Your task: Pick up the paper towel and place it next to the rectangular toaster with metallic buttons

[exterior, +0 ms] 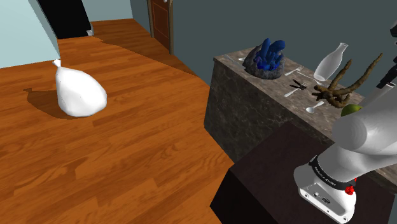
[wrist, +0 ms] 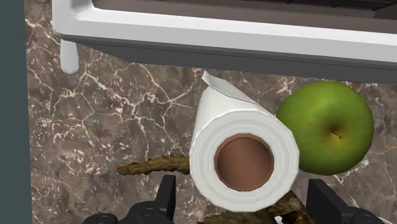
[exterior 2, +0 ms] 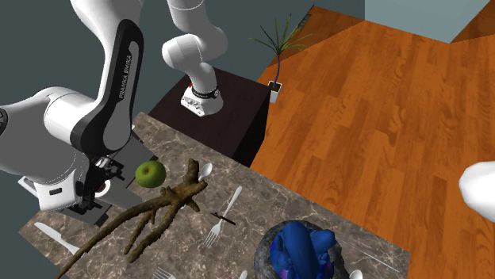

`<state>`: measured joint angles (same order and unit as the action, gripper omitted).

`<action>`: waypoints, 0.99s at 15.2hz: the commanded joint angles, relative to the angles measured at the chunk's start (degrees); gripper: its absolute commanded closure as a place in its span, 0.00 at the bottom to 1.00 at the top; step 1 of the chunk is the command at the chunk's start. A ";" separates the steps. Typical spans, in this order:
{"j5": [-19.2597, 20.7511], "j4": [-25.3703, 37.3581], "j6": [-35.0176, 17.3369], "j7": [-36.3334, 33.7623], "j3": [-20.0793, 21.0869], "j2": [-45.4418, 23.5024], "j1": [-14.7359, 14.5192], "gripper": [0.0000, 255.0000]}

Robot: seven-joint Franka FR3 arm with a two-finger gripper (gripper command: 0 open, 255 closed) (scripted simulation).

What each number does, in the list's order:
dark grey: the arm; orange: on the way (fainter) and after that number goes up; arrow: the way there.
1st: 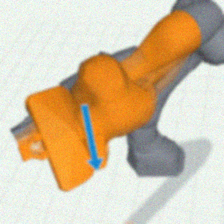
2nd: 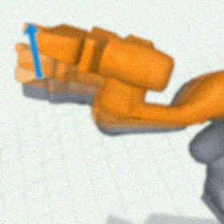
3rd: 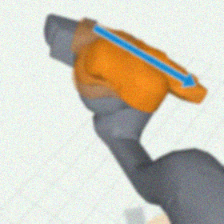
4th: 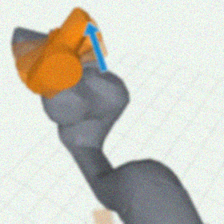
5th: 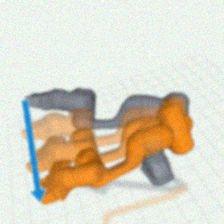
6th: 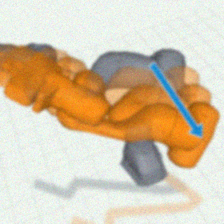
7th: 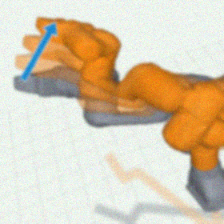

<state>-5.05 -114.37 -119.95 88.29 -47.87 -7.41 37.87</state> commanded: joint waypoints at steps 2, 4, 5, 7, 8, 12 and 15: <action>0.00 0.00 0.00 0.00 0.00 0.00 0.00 0.00; 0.90 1.12 1.76 -0.62 -0.14 0.98 -0.27 0.00; 1.69 2.32 3.54 -1.17 -0.24 1.86 -0.51 0.00; 2.86 4.67 6.78 -1.99 -0.32 3.20 -0.84 0.00; 2.86 4.67 6.78 -2.00 -0.30 3.21 -0.82 0.00; 2.86 4.67 6.78 -2.00 -0.29 3.21 -0.81 0.00; 2.85 4.66 6.76 -1.99 -0.29 3.20 -0.81 0.00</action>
